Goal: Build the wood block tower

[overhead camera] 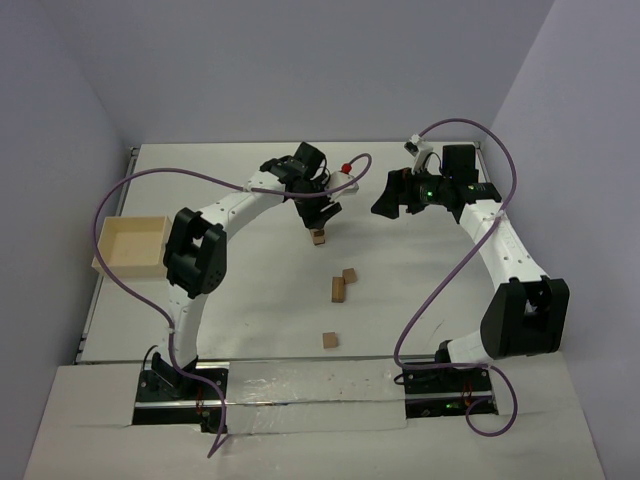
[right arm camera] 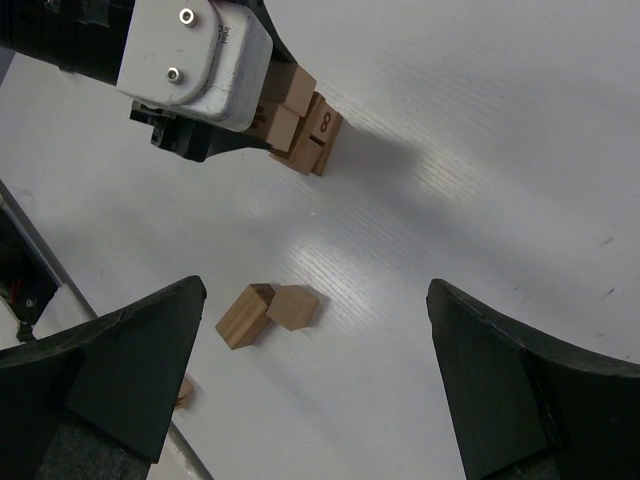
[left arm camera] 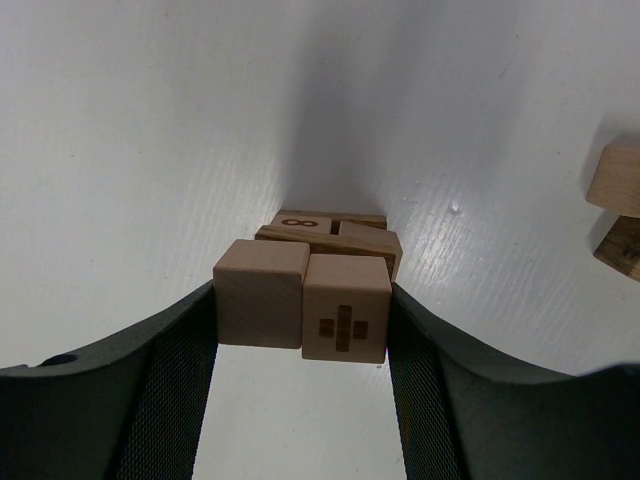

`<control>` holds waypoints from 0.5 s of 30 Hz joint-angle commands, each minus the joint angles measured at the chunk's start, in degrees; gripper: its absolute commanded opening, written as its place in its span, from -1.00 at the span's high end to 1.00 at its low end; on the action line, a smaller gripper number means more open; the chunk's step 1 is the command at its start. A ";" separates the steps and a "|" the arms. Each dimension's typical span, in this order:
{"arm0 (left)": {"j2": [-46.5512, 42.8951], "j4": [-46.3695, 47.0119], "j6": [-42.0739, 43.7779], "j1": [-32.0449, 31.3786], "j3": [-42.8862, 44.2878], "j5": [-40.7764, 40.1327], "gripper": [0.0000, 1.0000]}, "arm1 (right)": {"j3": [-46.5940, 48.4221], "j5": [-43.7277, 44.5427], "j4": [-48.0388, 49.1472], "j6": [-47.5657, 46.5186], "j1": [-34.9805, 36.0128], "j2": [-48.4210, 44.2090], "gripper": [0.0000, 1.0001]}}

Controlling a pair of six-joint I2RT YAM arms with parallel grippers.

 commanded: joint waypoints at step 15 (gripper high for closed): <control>1.08 0.15 0.95 -0.47 1.72 1.86 -0.03 | 3.08 -1.38 -0.34 -0.77 -0.39 0.09 -0.99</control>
